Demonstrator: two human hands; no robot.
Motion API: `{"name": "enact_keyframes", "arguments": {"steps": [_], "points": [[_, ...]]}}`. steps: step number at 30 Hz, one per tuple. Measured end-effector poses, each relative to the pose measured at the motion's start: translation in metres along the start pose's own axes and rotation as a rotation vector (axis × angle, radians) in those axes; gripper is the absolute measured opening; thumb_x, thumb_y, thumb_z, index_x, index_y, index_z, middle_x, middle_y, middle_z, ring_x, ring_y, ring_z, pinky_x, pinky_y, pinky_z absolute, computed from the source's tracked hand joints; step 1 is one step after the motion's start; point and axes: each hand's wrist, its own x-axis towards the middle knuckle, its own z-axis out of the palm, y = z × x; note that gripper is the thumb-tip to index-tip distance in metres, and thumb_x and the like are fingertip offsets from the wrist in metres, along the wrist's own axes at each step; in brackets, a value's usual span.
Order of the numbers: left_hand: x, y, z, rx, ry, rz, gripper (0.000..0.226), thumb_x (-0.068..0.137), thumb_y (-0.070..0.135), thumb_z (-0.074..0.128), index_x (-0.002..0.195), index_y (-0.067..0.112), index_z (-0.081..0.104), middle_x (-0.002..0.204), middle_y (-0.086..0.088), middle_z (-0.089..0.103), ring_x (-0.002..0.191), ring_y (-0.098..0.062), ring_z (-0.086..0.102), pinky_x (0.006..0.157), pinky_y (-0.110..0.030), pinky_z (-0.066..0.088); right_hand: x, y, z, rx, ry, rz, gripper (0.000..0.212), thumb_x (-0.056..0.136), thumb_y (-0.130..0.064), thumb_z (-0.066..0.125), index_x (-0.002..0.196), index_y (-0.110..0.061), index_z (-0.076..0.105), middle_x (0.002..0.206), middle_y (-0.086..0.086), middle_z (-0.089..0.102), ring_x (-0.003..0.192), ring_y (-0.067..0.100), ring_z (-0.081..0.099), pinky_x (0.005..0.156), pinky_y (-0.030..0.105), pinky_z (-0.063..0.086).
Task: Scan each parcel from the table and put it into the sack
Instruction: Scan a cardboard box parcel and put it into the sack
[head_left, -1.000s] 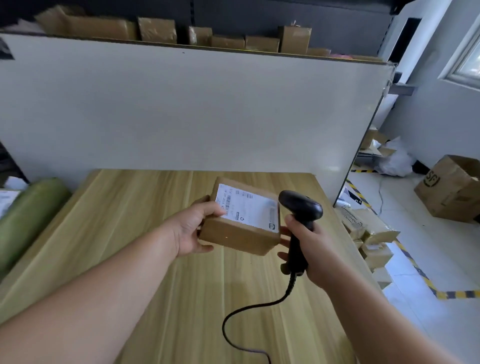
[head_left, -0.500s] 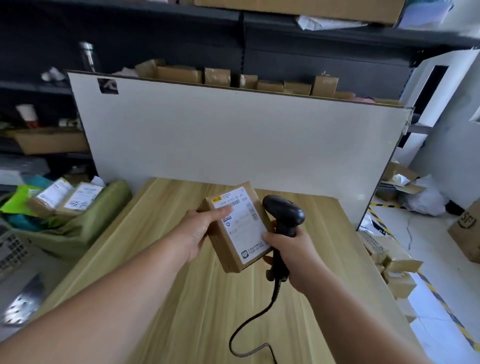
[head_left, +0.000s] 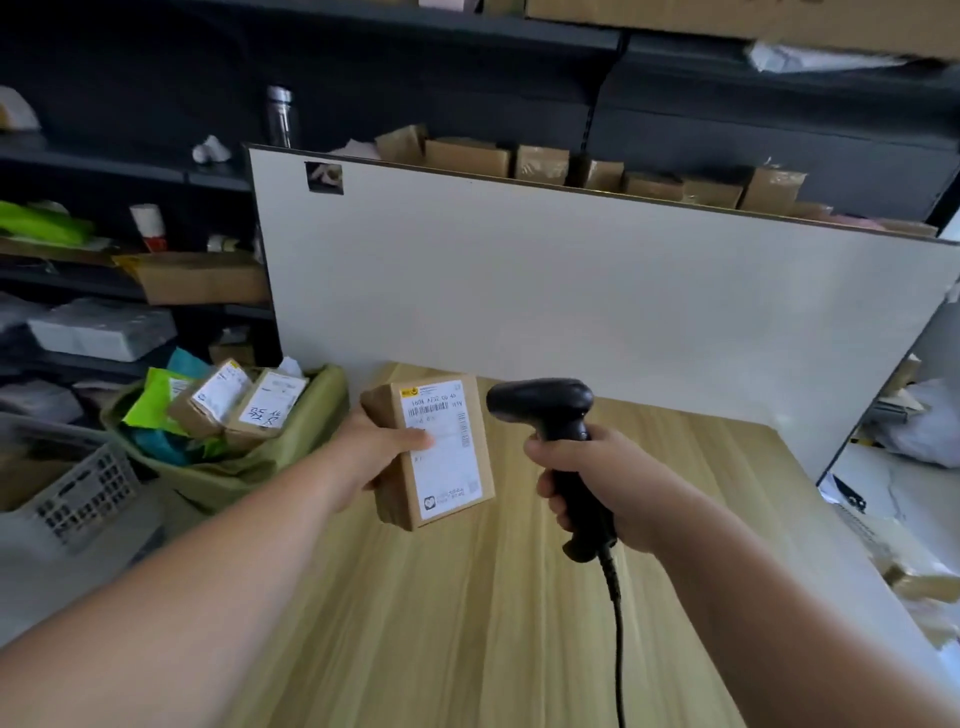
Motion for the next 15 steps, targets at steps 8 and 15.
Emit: {"name": "enact_keyframes", "arguments": {"steps": [8,15], "points": [[0.055,-0.012,-0.066,0.041,-0.012,-0.007,0.024,0.076,0.011,0.076,0.082,0.025,0.058,0.059,0.020,0.068,0.055,0.008,0.059,0.053,-0.021,0.037,0.038,-0.031,0.073,0.030,-0.047,0.108,0.023,0.087,-0.023,0.072,0.093,-0.010,0.054,0.061,0.004,0.056,0.049,0.018,0.050,0.049,0.030,0.046],[0.082,-0.016,-0.095,0.031,-0.009,-0.054,0.037,0.072,0.015,0.080,0.095,0.027,0.054,0.094,0.006,0.067,0.081,-0.006,0.058,0.056,-0.026,0.035,0.059,-0.041,0.104,0.010,-0.029,0.143,0.023,0.087,-0.024,0.072,0.094,-0.010,0.054,0.061,0.003,0.055,0.049,0.017,0.050,0.049,0.028,0.045]]}}
